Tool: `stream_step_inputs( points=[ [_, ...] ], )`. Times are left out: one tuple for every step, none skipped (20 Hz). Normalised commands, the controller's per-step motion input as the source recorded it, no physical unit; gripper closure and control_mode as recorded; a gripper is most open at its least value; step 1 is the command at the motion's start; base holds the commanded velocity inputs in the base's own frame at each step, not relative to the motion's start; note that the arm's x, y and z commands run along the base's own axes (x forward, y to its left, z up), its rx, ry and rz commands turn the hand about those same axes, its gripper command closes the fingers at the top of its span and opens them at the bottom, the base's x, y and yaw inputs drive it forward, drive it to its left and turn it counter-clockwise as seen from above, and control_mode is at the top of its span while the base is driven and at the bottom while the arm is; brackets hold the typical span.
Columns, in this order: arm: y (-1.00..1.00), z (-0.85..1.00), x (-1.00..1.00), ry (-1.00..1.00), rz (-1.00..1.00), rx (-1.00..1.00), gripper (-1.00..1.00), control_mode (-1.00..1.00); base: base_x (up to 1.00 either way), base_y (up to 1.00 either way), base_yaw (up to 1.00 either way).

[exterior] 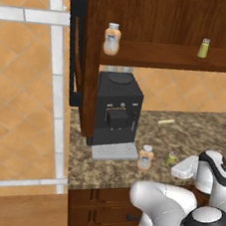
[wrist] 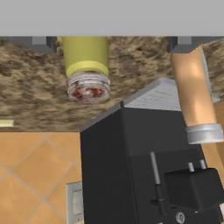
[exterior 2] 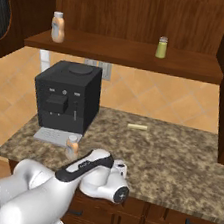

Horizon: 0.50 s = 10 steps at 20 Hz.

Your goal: Put the shaker and condiment bottle from the counter next to their counterparts in the cabinet.

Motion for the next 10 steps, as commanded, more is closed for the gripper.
stream_step_inputs(
  points=[
    [-0.16, -0.13, 0.18, -0.06, 0.00, 0.03, -1.00, -1.00, 0.00, 0.00, 0.00],
    [-0.16, -0.14, 0.15, -0.06, 0.00, 0.03, -1.00, -1.00, 0.00, 0.00, 0.00],
    [-0.15, -0.15, 0.14, -0.07, 0.00, 0.03, -1.00, -1.00, 0.00, 0.00, 0.00],
    [-0.09, -0.15, 0.20, -0.05, 0.00, 0.02, -1.00, -1.00, 0.00, 0.00, 0.00],
    [-0.03, -0.14, 0.22, -0.04, 0.00, 0.02, -1.00, -1.00, 0.00, 0.00, 0.00],
    [-0.01, -0.13, 0.24, -0.03, 0.00, 0.03, -1.00, -1.00, 0.00, 0.00, 0.00],
    [0.00, -0.11, 0.27, -0.02, 0.00, 0.01, -1.00, -1.00, 0.00, 0.00, 0.00],
    [0.00, -0.11, 0.28, 0.00, 0.00, 0.01, -1.00, -1.00, 0.00, 0.00, 0.00],
    [0.00, -0.12, 0.26, 0.00, 0.00, 0.04, -1.00, -1.00, 0.00, 0.00, 0.00],
    [0.00, -0.13, 0.29, 0.00, 0.00, 0.04, -1.00, -1.00, 0.00, 0.00, 0.00]
  ],
)
